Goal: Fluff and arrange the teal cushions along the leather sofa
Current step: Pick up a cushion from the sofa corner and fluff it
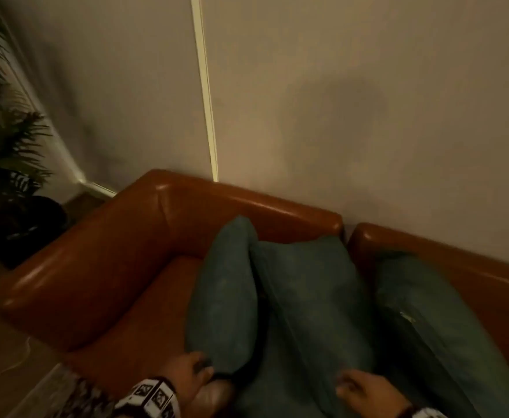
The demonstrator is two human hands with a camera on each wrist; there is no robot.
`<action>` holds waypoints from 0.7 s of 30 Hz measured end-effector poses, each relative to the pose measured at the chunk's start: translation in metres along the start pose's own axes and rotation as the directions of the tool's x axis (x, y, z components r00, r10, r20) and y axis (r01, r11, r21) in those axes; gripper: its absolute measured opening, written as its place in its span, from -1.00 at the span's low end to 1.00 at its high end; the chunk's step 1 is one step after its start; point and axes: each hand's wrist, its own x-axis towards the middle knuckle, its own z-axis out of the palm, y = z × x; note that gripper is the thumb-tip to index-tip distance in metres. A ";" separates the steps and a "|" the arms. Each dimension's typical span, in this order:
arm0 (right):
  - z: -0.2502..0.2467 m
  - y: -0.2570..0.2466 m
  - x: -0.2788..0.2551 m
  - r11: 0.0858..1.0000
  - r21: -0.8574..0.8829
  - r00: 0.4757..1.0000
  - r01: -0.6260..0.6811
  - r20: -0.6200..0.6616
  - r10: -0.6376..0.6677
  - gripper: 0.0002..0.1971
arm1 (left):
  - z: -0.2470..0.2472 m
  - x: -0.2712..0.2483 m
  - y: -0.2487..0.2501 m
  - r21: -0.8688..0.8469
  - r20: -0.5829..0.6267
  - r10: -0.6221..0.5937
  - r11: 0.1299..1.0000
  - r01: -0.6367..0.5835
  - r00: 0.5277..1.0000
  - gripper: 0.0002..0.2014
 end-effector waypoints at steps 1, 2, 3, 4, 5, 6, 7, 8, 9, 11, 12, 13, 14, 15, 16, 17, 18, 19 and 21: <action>-0.009 -0.029 0.024 0.997 0.064 0.996 0.043 -0.078 -0.038 -0.85 | -0.005 0.014 -0.009 -0.023 0.017 0.006 1.000 -0.005 1.000 -0.45; -0.010 -0.039 0.044 0.994 0.087 0.989 0.072 -0.132 -0.060 -0.91 | -0.010 0.027 -0.016 -0.034 0.028 -0.013 0.999 0.014 1.000 -0.39; -0.014 -0.057 0.061 0.993 0.083 0.989 0.083 -0.127 -0.072 -0.86 | -0.015 0.037 -0.024 -0.062 0.044 -0.021 0.998 0.023 0.999 -0.41; -0.018 -0.078 0.076 0.993 0.086 0.993 0.077 -0.096 -0.068 -0.85 | -0.018 0.047 -0.031 -0.098 0.046 -0.036 0.994 0.041 0.998 -0.43; -0.017 -0.097 0.092 0.995 0.076 0.996 0.063 -0.067 -0.058 -0.88 | -0.021 0.060 -0.038 -0.139 0.056 -0.038 0.989 0.046 0.998 -0.41; -0.019 -0.113 0.106 0.996 0.075 0.997 0.051 -0.054 -0.047 -0.89 | -0.022 0.070 -0.042 -0.184 0.069 -0.042 0.981 0.054 0.997 -0.36; -0.019 -0.127 0.120 0.998 0.060 0.998 0.036 -0.043 -0.034 -0.82 | -0.023 0.081 -0.046 -0.216 0.091 -0.034 0.975 0.053 0.995 -0.30; -0.017 -0.137 0.133 0.998 0.052 0.999 0.019 -0.048 -0.017 -0.72 | -0.023 0.092 -0.047 -0.227 0.122 -0.041 0.971 0.068 0.992 -0.23; -0.014 -0.146 0.142 0.999 0.054 0.999 0.001 -0.040 0.001 -0.65 | -0.022 0.101 -0.047 -0.241 0.135 -0.021 0.969 0.054 0.991 -0.14; 0.000 -0.154 0.154 0.997 0.067 0.999 -0.045 0.001 0.045 -0.55 | -0.018 0.117 -0.041 -0.227 0.144 -0.015 0.973 0.047 0.990 0.06; 0.007 -0.157 0.155 0.996 0.065 0.998 -0.058 0.027 0.056 -0.51 | -0.016 0.125 -0.037 -0.204 0.150 -0.038 0.977 0.069 0.988 0.10; 0.015 -0.159 0.155 0.996 0.059 0.996 -0.062 0.060 0.059 -0.49 | -0.014 0.132 -0.030 -0.159 0.159 -0.066 0.983 0.092 0.985 0.06; 0.021 -0.161 0.155 0.997 0.045 0.994 -0.067 0.084 0.063 -0.47 | -0.015 0.139 -0.025 -0.095 0.176 -0.087 0.990 0.105 0.980 -0.03; 0.025 -0.161 0.153 0.997 0.027 0.993 -0.069 0.101 0.066 -0.47 | -0.016 0.145 -0.019 -0.032 0.186 -0.081 0.996 0.088 0.979 -0.16; 0.026 -0.163 0.152 0.998 0.012 0.992 -0.068 0.108 0.067 -0.47 | -0.018 0.152 -0.016 0.013 0.201 -0.063 0.998 0.062 0.978 -0.28; 0.024 -0.166 0.152 0.998 0.014 0.992 -0.063 0.109 0.061 -0.48 | -0.020 0.157 -0.016 0.030 0.209 -0.041 0.999 0.036 0.977 -0.38; 0.019 -0.170 0.155 0.998 0.018 0.994 -0.061 0.094 0.059 -0.50 | -0.024 0.161 -0.017 0.031 0.224 -0.025 0.999 0.019 0.974 -0.45; 0.011 -0.175 0.159 0.999 0.016 0.996 -0.043 0.076 0.041 -0.52 | -0.027 0.163 -0.020 0.021 0.231 -0.015 1.000 0.011 0.973 -0.48; -0.013 -0.192 0.174 0.999 0.024 0.998 0.048 -0.036 -0.047 -0.58 | -0.031 0.162 -0.032 -0.023 0.243 -0.012 1.000 0.018 0.970 -0.50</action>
